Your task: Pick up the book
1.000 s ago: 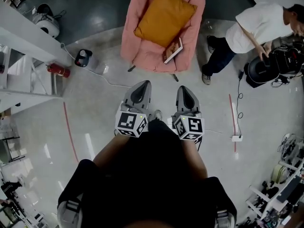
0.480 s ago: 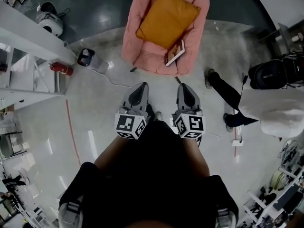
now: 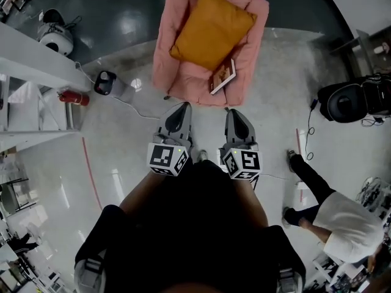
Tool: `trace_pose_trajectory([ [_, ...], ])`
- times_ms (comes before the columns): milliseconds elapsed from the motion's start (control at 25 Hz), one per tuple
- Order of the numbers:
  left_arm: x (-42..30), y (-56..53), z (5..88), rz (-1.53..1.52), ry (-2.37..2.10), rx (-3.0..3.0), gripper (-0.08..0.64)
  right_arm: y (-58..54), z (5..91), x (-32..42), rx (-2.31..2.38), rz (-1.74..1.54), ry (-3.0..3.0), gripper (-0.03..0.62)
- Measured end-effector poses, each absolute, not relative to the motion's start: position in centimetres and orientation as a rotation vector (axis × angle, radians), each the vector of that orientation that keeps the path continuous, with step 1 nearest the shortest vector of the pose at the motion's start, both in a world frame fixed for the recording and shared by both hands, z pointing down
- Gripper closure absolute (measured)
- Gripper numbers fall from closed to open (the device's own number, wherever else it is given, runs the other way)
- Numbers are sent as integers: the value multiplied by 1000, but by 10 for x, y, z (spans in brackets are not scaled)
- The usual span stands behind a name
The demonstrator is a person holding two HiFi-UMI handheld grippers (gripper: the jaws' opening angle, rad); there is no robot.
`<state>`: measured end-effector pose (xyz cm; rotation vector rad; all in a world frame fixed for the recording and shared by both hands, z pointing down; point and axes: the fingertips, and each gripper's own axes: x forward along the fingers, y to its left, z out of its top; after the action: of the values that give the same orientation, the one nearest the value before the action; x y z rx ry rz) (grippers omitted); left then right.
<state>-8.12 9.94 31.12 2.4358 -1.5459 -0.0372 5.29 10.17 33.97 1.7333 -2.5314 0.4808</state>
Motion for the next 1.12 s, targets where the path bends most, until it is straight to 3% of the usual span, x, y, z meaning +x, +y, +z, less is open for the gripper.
trace_pose_trajectory([
  [1120, -110, -109, 341, 43, -1310, 2520, 552, -80, 373, 33, 1938, 560, -2327, 591],
])
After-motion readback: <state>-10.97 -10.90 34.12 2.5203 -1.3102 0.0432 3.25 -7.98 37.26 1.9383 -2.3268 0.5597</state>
